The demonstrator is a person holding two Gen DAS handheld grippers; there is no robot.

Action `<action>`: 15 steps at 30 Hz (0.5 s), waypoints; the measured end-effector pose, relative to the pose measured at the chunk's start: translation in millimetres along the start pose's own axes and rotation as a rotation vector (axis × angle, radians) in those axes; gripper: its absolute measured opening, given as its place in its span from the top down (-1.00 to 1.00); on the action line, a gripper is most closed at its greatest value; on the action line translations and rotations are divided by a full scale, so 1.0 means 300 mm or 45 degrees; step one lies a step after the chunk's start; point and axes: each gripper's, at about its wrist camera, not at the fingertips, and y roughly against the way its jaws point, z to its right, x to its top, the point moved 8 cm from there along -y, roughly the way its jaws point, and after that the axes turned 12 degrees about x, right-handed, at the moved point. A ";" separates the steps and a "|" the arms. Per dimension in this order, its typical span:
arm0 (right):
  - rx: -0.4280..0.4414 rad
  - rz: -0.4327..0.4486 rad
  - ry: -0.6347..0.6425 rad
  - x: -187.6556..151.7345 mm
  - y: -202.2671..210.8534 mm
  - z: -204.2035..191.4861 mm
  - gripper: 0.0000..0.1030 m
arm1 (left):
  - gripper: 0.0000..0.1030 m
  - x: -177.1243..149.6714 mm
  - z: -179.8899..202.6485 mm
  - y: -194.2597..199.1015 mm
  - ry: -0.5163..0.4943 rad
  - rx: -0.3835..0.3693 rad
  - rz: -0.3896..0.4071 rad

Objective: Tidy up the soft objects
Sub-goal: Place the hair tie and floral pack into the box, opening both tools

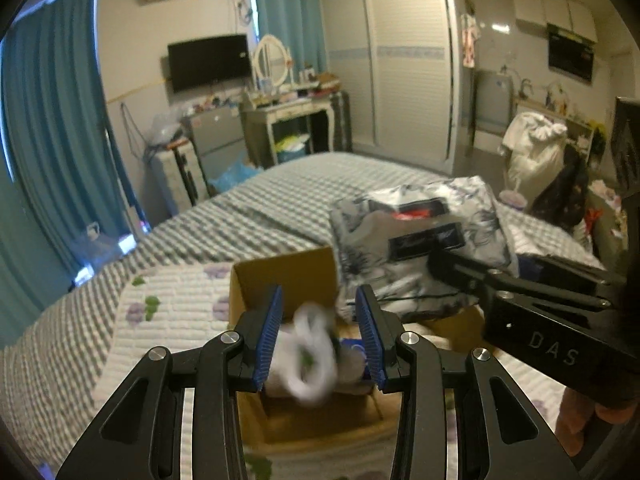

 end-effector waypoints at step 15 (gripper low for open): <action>-0.077 0.005 -0.060 0.032 -0.060 0.127 -0.36 | -0.48 -0.024 -0.033 -0.070 -0.005 0.078 -0.021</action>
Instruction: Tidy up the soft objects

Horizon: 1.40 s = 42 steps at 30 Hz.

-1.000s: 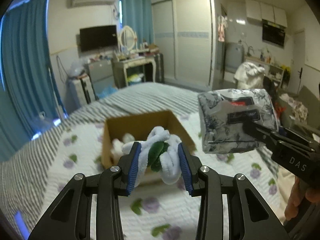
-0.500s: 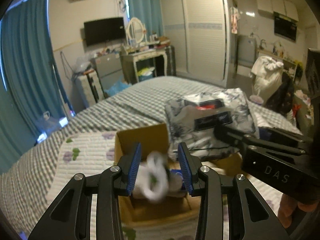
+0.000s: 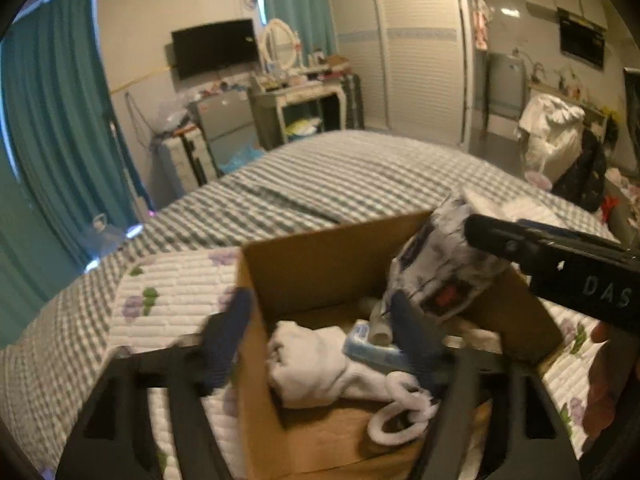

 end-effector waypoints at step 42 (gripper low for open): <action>-0.144 0.338 0.448 -0.256 0.736 -0.325 -1.00 | -0.93 -0.184 -0.182 0.753 0.202 0.165 0.416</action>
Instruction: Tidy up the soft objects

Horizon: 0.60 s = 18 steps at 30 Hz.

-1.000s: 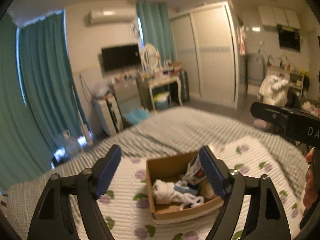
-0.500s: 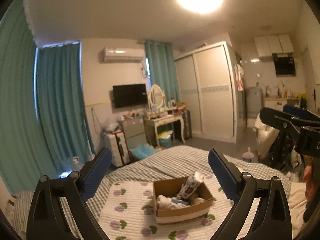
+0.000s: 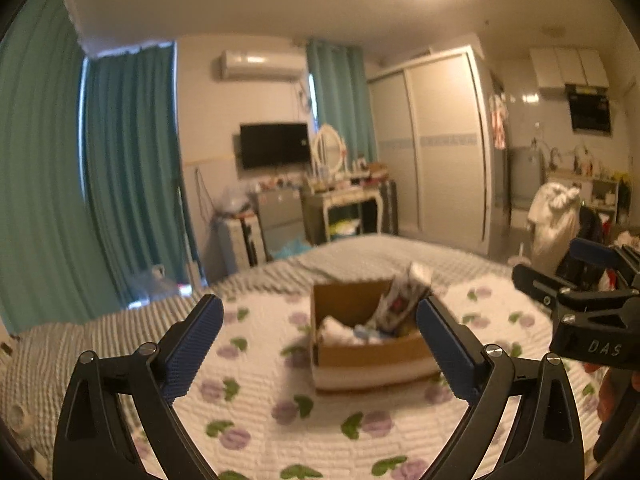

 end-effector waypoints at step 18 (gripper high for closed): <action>0.024 -0.027 -0.105 -0.072 -0.045 0.064 -1.00 | -0.93 -0.075 0.002 -0.050 0.036 -0.004 -0.094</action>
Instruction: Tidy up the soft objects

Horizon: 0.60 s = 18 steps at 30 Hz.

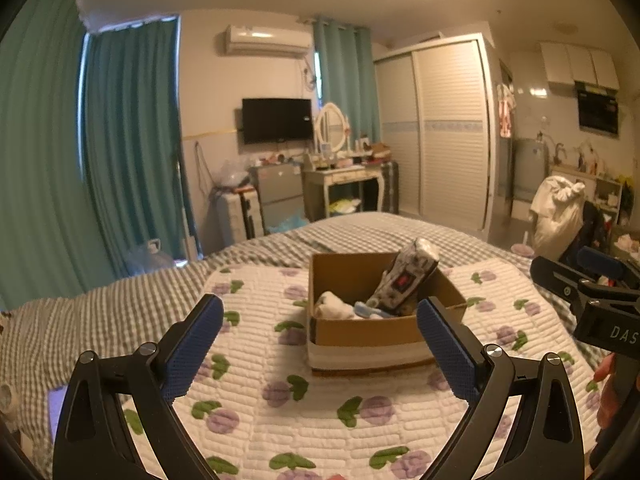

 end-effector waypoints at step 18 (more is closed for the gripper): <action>0.008 -0.025 0.007 -0.007 -0.001 -0.014 -1.00 | -0.93 0.000 -0.001 -0.002 -0.009 -0.004 -0.010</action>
